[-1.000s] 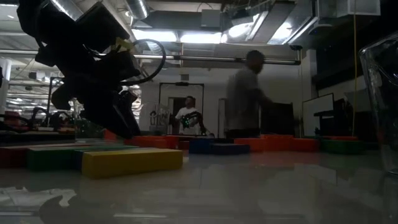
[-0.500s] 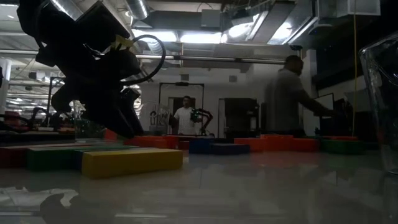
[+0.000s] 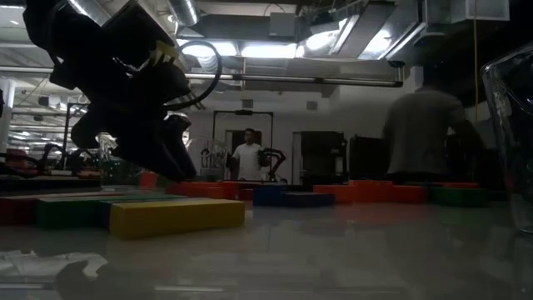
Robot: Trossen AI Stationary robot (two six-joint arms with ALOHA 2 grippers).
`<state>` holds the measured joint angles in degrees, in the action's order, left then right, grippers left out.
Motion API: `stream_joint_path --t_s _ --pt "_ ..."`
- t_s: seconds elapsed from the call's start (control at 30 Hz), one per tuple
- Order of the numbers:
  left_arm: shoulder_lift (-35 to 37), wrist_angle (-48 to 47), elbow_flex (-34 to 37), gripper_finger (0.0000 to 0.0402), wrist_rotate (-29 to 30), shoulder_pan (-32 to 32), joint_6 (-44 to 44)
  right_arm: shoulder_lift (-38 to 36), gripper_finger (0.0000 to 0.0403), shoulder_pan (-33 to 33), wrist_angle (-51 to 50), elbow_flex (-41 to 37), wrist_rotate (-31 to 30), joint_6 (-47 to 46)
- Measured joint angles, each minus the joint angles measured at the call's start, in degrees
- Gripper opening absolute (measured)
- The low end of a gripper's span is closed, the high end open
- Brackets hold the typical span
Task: Sort blocks by size
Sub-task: Put the rectangular orange game piece into the bottom transparent bin
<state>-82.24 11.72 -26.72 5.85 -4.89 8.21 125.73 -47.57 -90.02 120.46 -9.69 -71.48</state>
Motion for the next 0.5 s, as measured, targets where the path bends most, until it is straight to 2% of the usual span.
stream_joint_path --t_s 0.13,0.5 --pt "-0.5 -0.2 0.0 0.0159 -4.1 0.4 -0.2 0.0 0.0269 0.0 0.0 0.0 0.0 0.0" --pt "-6.8 6.2 -0.3 0.0159 -3.5 0.9 2.6 0.0 0.0269 0.0 0.4 0.0 0.0 0.0"
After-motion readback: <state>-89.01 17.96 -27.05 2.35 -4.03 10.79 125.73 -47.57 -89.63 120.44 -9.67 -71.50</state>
